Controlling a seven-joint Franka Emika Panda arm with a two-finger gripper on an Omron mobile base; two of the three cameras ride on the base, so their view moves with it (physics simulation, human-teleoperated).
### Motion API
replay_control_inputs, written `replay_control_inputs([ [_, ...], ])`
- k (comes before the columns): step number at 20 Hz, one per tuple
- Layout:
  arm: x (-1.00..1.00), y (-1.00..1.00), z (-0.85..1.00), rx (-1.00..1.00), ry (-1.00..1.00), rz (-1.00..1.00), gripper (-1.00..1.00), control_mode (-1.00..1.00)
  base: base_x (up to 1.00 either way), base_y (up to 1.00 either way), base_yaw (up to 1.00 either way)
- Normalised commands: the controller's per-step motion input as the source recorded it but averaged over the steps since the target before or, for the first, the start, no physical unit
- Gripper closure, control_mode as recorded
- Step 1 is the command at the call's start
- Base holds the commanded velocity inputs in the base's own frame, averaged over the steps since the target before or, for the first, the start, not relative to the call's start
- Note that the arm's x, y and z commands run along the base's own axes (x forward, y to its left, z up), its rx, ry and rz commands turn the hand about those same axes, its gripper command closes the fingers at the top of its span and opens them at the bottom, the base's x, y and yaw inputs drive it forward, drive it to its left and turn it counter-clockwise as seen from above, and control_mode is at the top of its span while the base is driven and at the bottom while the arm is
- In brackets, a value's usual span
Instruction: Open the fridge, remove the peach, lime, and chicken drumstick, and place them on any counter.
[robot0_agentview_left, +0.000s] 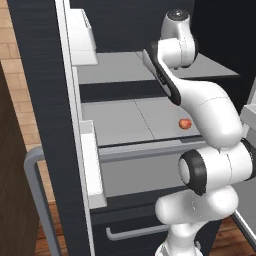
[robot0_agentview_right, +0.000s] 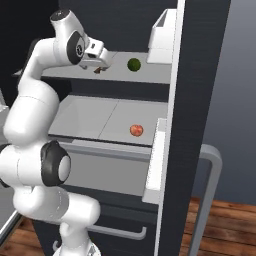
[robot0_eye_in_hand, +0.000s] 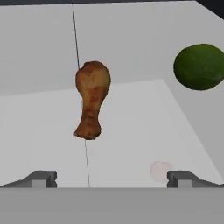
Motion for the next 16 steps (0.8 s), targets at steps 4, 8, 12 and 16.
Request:
replay_control_inputs([
  [4,0.31,0.0,-0.09,0.0,0.0,-0.01,-1.0,-1.0,0.0,0.0,0.0],
  [8,0.34,0.0,-0.1,0.0,0.0,-0.01,-1.0,-1.0,0.0,0.0,0.0],
  [12,0.28,0.0,-0.15,0.0,0.0,-0.01,-1.0,-1.0,0.0,0.0,0.0],
  [16,0.34,0.0,-0.13,0.0,0.0,-0.01,-1.0,-1.0,0.0,0.0,0.0],
])
